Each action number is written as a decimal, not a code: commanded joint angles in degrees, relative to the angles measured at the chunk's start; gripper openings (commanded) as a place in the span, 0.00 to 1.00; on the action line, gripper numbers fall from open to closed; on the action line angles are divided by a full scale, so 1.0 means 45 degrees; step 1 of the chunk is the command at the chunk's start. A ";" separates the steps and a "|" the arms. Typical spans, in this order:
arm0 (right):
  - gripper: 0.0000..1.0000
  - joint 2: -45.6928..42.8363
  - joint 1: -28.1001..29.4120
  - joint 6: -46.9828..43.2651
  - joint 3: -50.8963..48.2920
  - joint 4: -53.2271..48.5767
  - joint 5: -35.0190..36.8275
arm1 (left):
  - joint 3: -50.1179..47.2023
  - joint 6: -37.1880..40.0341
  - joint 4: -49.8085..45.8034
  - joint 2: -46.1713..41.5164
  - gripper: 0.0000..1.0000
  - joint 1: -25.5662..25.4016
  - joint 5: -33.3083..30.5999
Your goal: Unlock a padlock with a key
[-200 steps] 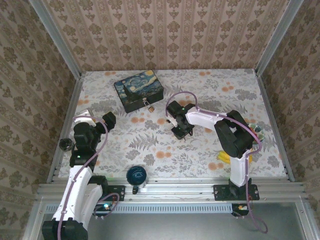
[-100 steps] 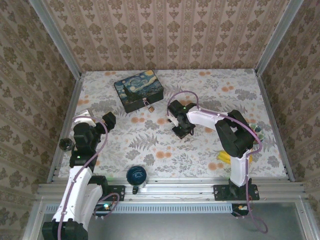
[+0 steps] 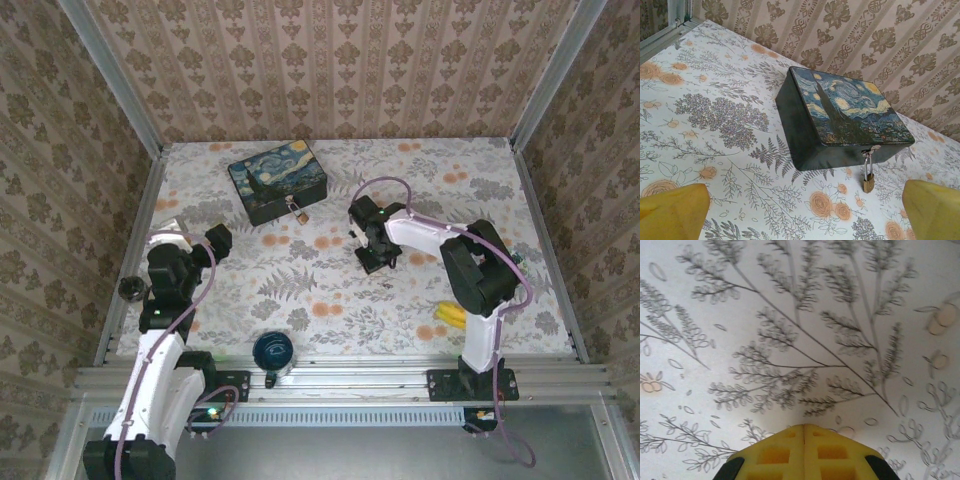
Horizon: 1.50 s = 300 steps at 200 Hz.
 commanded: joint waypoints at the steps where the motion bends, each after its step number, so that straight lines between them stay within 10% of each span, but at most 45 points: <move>1: 0.00 -0.0676 -0.0202 0.0876 -0.0252 0.0019 0.0176 | 0.0595 0.0134 -0.0341 0.0122 1.00 -0.0024 -0.0041; 59: 0.00 -0.1571 -0.0377 0.1667 -0.0594 -0.0369 0.0383 | 0.0693 0.0183 -0.0128 0.0242 1.00 -0.0025 0.0532; 131: 0.37 -0.4479 -0.0367 0.6937 -0.3712 -0.0166 0.0474 | 0.0344 0.0068 0.0604 0.0015 1.00 -0.0025 0.0595; 300: 0.30 -0.4387 -0.0111 0.9963 -0.5549 0.2883 -0.0687 | 0.0002 0.0056 0.0815 0.0115 1.00 -0.0022 0.0965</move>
